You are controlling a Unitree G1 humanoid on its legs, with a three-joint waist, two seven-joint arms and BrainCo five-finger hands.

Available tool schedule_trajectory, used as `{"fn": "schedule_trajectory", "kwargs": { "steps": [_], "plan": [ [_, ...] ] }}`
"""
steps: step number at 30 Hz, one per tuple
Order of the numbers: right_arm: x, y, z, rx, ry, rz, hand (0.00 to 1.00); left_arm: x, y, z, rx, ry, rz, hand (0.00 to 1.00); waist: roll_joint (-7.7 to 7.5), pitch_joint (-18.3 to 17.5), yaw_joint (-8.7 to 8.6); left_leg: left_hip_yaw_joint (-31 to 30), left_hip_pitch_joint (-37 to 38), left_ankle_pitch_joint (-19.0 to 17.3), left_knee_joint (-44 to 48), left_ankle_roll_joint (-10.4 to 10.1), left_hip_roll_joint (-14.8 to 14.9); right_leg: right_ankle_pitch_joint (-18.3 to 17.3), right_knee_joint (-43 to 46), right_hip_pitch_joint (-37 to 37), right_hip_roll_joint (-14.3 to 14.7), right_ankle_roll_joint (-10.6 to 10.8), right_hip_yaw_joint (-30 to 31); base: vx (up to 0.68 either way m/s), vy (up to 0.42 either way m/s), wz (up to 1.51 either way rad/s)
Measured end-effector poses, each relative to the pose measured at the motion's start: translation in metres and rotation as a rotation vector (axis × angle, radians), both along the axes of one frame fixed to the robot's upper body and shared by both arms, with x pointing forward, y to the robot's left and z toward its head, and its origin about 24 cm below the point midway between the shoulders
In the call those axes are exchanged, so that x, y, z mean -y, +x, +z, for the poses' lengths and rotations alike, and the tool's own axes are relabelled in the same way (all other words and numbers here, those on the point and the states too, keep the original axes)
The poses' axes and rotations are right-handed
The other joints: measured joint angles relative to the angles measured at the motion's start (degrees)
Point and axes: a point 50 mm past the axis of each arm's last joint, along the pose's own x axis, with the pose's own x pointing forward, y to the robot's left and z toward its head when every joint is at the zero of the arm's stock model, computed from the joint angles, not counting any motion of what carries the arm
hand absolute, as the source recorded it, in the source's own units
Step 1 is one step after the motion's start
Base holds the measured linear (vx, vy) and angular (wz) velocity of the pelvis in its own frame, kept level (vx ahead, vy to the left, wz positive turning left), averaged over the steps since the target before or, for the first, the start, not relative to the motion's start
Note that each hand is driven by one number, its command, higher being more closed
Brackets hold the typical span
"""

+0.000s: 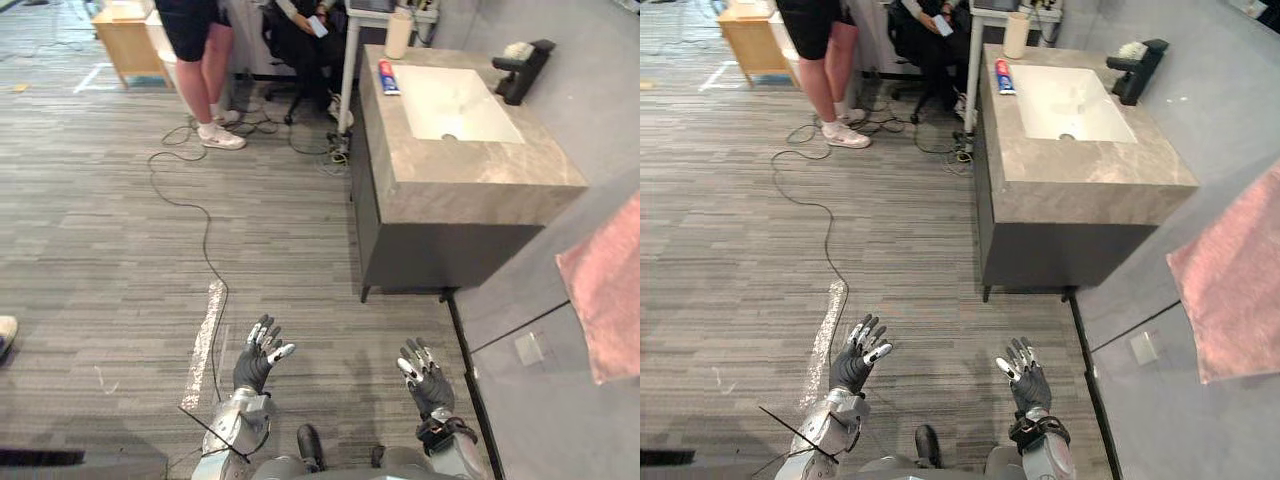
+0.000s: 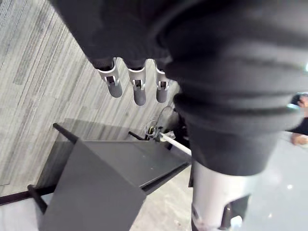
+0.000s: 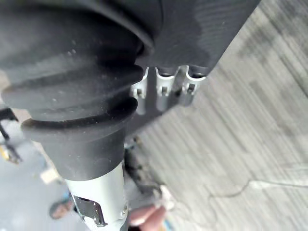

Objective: Organize washtable

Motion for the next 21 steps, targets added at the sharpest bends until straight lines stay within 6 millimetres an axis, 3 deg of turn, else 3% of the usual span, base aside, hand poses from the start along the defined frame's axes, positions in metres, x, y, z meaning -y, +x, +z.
{"fn": "schedule_trajectory", "kwargs": {
  "steps": [8,11,15,18,20,21],
  "plan": [
    [-0.002,0.009,-0.002,-0.005,-0.046,0.032,0.00,0.000,-0.009,-0.011,-0.057,-0.009,0.007,0.00,-0.08,-0.5,0.30,-3.4,0.6,2.1,-1.7,1.2,0.2,0.1,-0.8,2.1,0.8,0.3,-3.6,0.04,-0.067,0.22],
    [-0.004,0.007,-0.007,-0.026,-0.052,0.047,0.00,-0.001,-0.009,-0.011,-0.059,-0.009,0.011,0.00,-0.07,-0.5,1.42,-4.5,0.5,2.5,-1.7,1.8,0.1,0.1,-1.2,2.6,0.9,0.3,-4.6,0.05,-0.044,0.16],
    [-0.018,0.014,-0.007,-0.018,-0.056,0.125,0.00,-0.016,-0.010,-0.011,-0.065,0.004,0.095,0.00,-0.16,-0.4,1.85,-5.8,0.3,2.5,-1.7,1.8,-0.1,-0.1,-1.3,3.0,0.8,0.4,-5.9,0.03,-0.030,0.21],
    [-0.022,0.019,-0.004,-0.002,-0.053,0.141,0.00,-0.026,-0.014,-0.010,-0.071,-0.003,0.164,0.00,-0.36,-0.2,2.79,-6.4,0.1,2.1,-1.7,2.2,-1.0,-2.0,-0.3,2.8,-0.4,0.8,-7.2,0.02,-0.004,0.21],
    [-0.023,0.019,-0.004,-0.001,-0.053,0.148,0.00,-0.026,-0.016,-0.003,-0.038,-0.002,0.171,0.00,-1.20,0.0,3.07,-6.1,-0.9,1.5,-1.7,3.0,-2.3,-4.3,2.8,1.3,-2.2,1.5,-8.8,0.05,0.058,0.53],
    [-0.023,0.018,-0.005,-0.005,-0.052,0.148,0.00,-0.026,-0.015,0.003,-0.014,0.003,0.165,0.00,-2.32,0.3,2.92,-5.4,-1.1,0.1,0.3,4.3,-3.8,-6.5,5.8,0.5,-4.7,2.2,-11.1,0.12,0.080,0.76]
  ]
}}
